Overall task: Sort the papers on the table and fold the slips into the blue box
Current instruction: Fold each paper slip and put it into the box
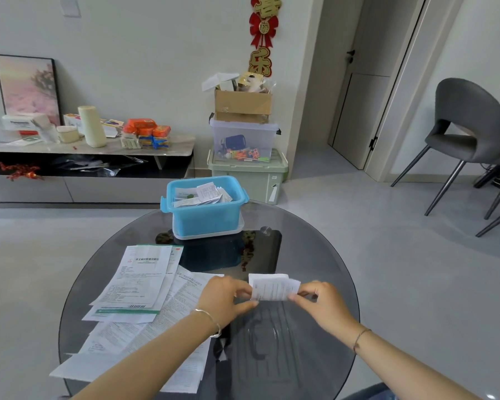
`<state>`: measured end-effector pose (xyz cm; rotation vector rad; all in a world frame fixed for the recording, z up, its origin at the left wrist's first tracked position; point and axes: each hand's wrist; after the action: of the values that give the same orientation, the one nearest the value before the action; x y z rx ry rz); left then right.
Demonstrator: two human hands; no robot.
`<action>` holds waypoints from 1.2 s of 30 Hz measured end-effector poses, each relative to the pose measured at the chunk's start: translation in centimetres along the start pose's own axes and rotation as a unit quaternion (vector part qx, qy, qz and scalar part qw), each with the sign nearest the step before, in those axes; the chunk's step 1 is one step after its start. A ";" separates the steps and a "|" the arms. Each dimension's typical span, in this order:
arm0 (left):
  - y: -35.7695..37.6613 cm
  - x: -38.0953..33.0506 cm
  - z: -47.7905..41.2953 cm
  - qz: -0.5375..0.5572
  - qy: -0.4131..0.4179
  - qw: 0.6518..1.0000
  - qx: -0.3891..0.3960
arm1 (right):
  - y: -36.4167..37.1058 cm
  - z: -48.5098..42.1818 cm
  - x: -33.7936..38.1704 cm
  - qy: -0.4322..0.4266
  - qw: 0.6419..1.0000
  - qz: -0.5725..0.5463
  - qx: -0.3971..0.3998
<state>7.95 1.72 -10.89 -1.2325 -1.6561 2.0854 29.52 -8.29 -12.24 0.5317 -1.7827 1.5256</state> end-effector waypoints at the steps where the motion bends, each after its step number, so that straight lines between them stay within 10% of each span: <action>1: 0.0 -0.2 -0.2 0.036 -0.022 0.999 -0.013 | 0.1 -0.2 0.1 0.006 1.000 -0.014 -0.007; 22: 0.6 -2.0 -1.7 0.108 -0.181 0.977 -0.019 | 1.7 -3.7 1.0 0.093 0.995 0.043 -0.021; 36: -0.4 -1.8 -0.9 -0.220 0.094 0.959 0.153 | 1.7 -2.9 1.9 0.083 0.994 0.066 -0.023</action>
<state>9.59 1.37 -9.71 -0.8410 -1.3132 1.7984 27.80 -4.88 -11.79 0.2599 -1.7471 1.5642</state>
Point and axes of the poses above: each hand's wrist, its own z-axis away from the middle knuckle, its own y-axis out of the palm, x = y × z, and after that the axes turned 5 degrees about x, right-handed
